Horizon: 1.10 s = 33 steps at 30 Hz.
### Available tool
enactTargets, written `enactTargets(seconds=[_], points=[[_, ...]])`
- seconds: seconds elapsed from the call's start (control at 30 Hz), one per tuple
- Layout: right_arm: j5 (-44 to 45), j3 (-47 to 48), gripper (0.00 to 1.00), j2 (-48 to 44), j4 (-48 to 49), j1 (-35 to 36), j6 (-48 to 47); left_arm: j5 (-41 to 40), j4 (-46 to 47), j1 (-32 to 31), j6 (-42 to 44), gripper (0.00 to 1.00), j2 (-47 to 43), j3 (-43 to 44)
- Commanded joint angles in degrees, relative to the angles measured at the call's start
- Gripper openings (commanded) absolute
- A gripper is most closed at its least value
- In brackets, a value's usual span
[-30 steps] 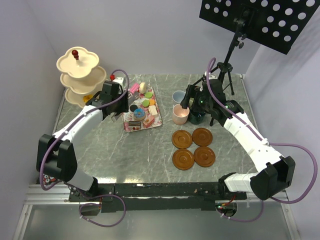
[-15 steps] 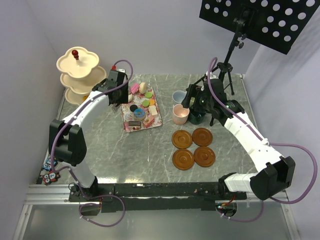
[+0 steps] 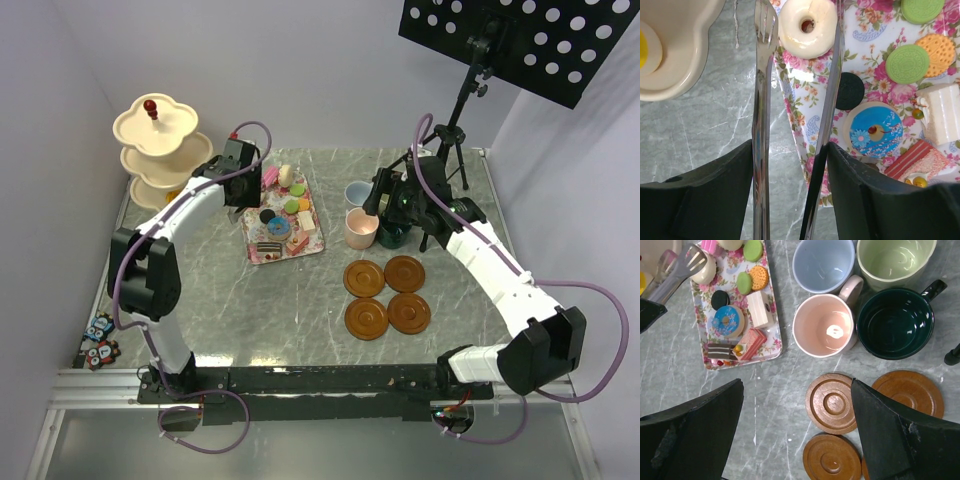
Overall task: Serve the afternoon tea
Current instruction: Pick up the clamp from the tray, then pick up the desert from the tray.
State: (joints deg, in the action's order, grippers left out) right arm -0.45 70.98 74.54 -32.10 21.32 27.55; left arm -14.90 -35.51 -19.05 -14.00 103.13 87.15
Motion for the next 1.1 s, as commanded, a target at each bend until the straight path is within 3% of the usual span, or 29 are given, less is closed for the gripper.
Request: enactTargets(seconds=[0.0,0.5,1.07], points=[[-1.1,1.9,0.94,0.2,2.4,-0.7,0.0,0.0,-0.4,0.1,2.4,0.63,0.7,2.5],[-1.6,2.1,0.94,0.4,2.6,-0.8,0.0,0.4,-1.6,0.1,5.1,0.62,3.3,3.5],[-2.4,1.6,0.94,0.4,2.9,-0.8,0.7,-1.4,-2.1,0.1,3.5,0.66,-2.2,0.2]])
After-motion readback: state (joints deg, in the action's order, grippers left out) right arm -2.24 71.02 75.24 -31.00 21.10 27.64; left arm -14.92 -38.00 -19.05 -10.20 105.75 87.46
